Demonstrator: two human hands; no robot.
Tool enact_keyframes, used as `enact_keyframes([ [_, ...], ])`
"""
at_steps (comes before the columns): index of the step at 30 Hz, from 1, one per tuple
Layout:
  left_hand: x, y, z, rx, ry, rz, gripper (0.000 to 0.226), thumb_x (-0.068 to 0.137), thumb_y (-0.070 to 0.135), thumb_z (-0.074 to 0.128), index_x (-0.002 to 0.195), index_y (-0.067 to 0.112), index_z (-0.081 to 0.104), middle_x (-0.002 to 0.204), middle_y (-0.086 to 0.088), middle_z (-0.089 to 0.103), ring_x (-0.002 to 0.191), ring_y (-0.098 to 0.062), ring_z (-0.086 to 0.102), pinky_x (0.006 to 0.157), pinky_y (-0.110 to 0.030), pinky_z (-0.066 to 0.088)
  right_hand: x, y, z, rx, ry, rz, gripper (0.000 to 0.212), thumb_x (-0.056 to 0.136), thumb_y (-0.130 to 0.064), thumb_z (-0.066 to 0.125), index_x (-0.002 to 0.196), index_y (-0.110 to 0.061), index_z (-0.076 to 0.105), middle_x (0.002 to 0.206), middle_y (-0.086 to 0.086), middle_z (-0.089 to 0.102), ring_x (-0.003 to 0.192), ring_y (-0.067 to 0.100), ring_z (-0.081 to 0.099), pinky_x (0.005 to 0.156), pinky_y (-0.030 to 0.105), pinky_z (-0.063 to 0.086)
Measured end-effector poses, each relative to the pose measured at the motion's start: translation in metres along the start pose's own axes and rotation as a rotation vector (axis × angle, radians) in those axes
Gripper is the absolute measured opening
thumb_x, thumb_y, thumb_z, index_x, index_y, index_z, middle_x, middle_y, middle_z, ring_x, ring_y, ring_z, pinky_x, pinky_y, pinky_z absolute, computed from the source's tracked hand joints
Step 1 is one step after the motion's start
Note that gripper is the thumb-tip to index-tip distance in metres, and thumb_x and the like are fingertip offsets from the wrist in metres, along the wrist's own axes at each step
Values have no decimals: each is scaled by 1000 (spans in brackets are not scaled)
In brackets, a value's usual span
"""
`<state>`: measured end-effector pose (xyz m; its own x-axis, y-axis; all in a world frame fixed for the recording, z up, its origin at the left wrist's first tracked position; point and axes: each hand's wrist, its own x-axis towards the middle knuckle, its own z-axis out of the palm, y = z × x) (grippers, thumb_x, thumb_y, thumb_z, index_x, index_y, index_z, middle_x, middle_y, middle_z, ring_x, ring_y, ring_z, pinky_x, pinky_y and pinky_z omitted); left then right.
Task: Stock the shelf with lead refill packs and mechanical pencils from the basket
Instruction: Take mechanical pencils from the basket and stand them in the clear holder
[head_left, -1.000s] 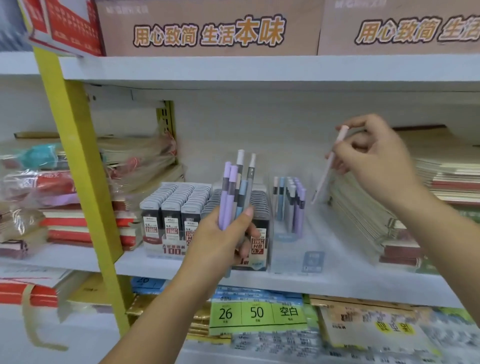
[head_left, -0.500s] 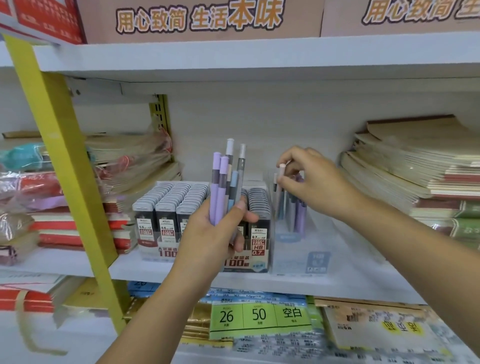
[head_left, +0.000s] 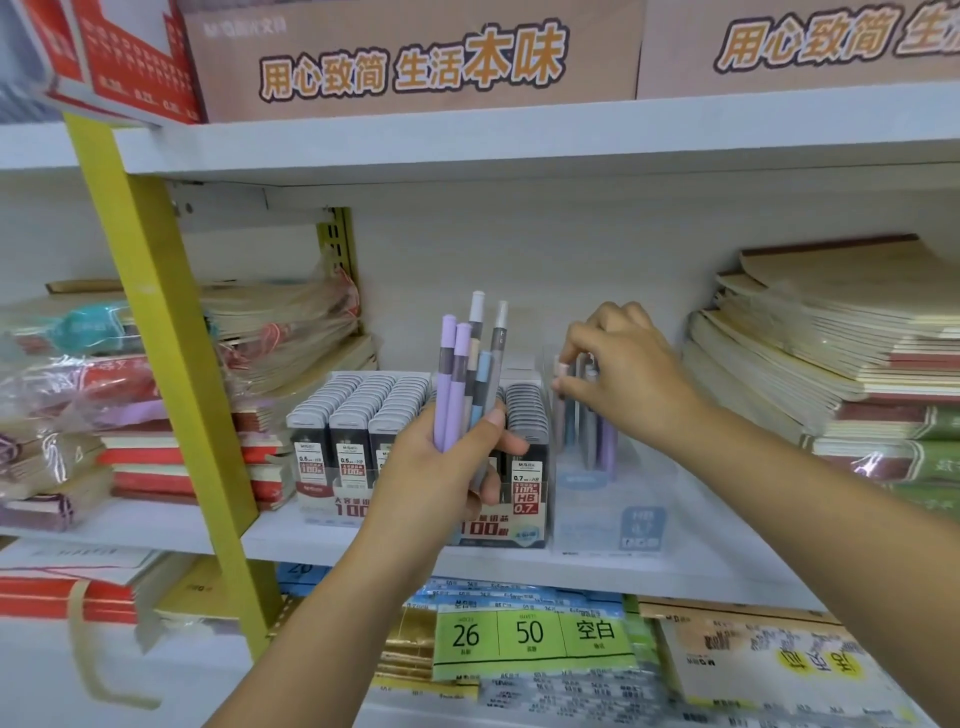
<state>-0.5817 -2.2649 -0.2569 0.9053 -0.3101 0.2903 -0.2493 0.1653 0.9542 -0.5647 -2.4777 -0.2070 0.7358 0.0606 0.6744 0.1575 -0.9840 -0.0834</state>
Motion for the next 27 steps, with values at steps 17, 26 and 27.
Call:
enact_keyframes([
  [17, -9, -2, 15, -52, -177, -113, 32, 89, 38, 67, 112, 16, 63, 89, -7, 77, 52, -12, 57, 42, -20, 39, -28, -42, -54, 1170, 59, 369, 20, 87, 0, 66, 99, -13, 57, 69, 4, 71, 60, 14, 68, 50, 24, 51],
  [26, -10, -3, 9, -47, 3, -113, 38, 96, 28, 60, 113, -6, 55, 58, 3, 51, 38, -8, 33, 36, -19, 28, -22, -2, -63, 677, 172, 164, 28, 83, -4, 66, 90, -27, 53, 73, 0, 62, 68, 24, 61, 65, 34, 49],
  [27, -10, -3, 9, -63, 1, -116, 36, 96, 26, 59, 112, -6, 54, 58, 3, 50, 37, -8, 33, 36, -19, 28, -24, -2, -57, 602, 141, 139, 27, 82, -5, 69, 90, -26, 54, 73, -3, 62, 65, 16, 59, 66, 26, 48],
])
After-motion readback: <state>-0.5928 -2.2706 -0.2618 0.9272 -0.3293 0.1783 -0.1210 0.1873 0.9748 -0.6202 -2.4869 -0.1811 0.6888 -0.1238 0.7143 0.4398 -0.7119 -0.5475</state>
